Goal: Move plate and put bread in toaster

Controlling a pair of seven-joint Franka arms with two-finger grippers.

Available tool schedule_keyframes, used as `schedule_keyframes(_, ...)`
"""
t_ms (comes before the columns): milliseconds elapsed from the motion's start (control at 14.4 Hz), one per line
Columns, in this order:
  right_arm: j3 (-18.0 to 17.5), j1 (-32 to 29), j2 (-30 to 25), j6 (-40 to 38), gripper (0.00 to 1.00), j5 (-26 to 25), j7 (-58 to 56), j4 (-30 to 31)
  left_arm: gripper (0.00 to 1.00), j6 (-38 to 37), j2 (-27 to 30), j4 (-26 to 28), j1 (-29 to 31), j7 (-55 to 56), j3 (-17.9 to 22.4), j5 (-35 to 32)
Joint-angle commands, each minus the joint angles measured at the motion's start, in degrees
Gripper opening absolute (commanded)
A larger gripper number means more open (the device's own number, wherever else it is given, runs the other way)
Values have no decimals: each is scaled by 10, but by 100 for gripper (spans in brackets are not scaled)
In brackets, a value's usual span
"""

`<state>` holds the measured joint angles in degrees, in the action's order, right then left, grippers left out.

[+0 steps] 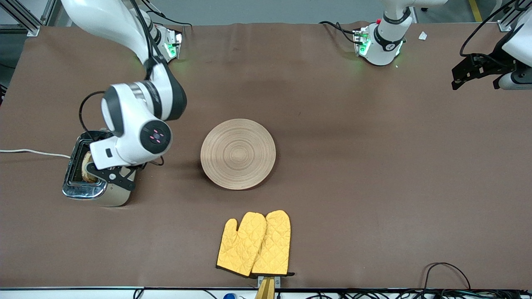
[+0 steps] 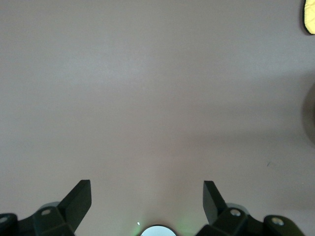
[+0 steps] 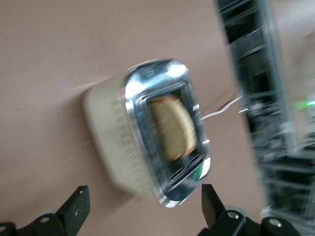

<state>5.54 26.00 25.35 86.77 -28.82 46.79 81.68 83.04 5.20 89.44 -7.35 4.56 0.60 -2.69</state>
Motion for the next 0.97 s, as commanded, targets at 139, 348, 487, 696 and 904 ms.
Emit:
schedule_keyframes(139,-1,-39,-86,16,100,139,-11,13,100,-5,-1,-8,3,-9,1,1)
schedule_keyframes(348,-1,-66,-138,61,100,179,-41,50,100,-4,2,-8,3,-9,0,-2)
schedule_keyframes(487,-1,-75,-170,89,100,181,-106,88,100,-4,5,-8,1,-9,-1,-2)
schedule_keyframes(696,-2,-114,-196,89,100,213,-222,99,100,-5,9,-8,-1,-9,-2,-2)
schedule_keyframes(904,-4,-182,-230,87,100,251,-355,111,100,-6,10,-7,1,-9,-2,-2)
